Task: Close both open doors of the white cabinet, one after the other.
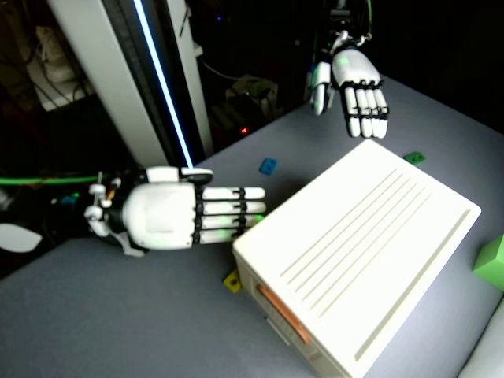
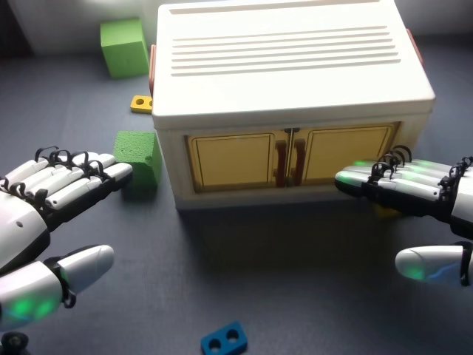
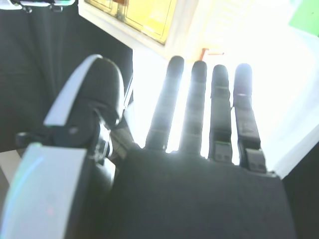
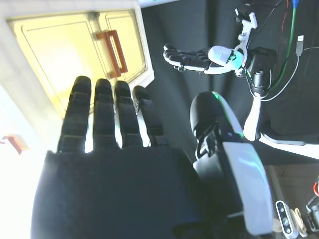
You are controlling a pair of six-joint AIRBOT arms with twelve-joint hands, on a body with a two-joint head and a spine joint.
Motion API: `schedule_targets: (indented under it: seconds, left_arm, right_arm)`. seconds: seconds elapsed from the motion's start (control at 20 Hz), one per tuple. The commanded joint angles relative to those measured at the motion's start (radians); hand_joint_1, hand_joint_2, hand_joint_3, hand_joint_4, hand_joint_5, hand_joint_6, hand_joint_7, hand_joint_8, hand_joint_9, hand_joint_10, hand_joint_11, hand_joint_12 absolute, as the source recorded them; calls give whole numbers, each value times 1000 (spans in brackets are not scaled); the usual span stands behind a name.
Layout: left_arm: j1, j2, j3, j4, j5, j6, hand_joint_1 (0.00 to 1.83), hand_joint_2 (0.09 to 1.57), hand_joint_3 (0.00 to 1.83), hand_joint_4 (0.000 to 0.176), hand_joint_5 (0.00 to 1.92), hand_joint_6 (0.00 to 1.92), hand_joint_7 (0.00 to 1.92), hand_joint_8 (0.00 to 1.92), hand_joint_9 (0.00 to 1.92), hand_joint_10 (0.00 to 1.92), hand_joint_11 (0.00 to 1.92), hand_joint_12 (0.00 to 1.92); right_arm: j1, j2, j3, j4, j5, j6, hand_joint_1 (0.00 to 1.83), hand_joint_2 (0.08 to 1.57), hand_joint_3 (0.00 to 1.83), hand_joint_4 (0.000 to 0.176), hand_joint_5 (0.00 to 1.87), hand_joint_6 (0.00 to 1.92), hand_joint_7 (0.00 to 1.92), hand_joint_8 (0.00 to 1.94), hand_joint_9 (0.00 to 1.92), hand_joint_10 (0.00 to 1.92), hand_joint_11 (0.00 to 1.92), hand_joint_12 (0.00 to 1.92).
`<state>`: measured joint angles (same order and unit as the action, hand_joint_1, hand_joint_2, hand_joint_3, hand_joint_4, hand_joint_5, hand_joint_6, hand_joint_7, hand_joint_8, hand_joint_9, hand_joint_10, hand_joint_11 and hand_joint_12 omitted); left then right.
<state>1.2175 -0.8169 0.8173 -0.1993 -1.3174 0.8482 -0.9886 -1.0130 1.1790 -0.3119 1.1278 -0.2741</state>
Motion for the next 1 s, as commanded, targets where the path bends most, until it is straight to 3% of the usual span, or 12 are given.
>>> schedule_targets:
  seconds: [0.0, 0.2, 0.35, 0.55, 0.7, 0.85, 0.95]
  left_arm:
    - [2, 3, -2, 3, -133, -6, 0, 1533, 0, 0, 110, 1, 84, 1, 89, 2, 0, 427]
    - [19, 3, -5, -9, -151, -8, 0, 1519, 0, 0, 97, 4, 75, 4, 81, 6, 0, 359]
    - [37, 3, -9, -30, -177, -8, 0, 1507, 0, 0, 95, 1, 64, 0, 56, 1, 0, 267]
    - [51, 5, -10, -52, -204, -6, 0, 1531, 0, 0, 77, 0, 50, 1, 74, 4, 0, 415]
    - [53, 7, -7, -73, -236, 5, 0, 1570, 36, 0, 103, 2, 57, 1, 89, 0, 0, 457]
    - [37, 5, 4, -89, -270, 4, 0, 1550, 12, 0, 61, 3, 41, 3, 21, 10, 0, 118]
    - [22, -4, 23, -95, -287, -21, 0, 1535, 3, 0, 11, 1, 1, 0, 0, 0, 0, 4]
  right_arm:
    - [2, 19, -6, 28, 143, 13, 0, 1556, 2, 0, 23, 9, 6, 2, 0, 0, 12, 5]
    - [-38, 58, -34, 71, 188, 15, 0, 1517, 0, 0, 33, 9, 18, 6, 6, 2, 14, 6]
    - [-127, 102, -55, 158, 260, 15, 0, 1479, 0, 0, 80, 3, 90, 4, 76, 5, 87, 36]
    - [-241, 158, -83, 272, 356, -9, 0, 1482, 0, 0, 91, 5, 69, 0, 59, 0, 38, 16]
    - [-267, 169, -87, 356, 405, -44, 64, 1492, 0, 0, 74, 4, 66, 4, 63, 5, 107, 45]
    - [-268, 167, -75, 421, 452, -70, 76, 1530, 15, 0, 80, 3, 31, 0, 13, 0, 36, 16]
    - [-267, 147, -56, 461, 493, -72, 231, 1544, 0, 0, 107, 4, 57, 4, 42, 5, 67, 32]
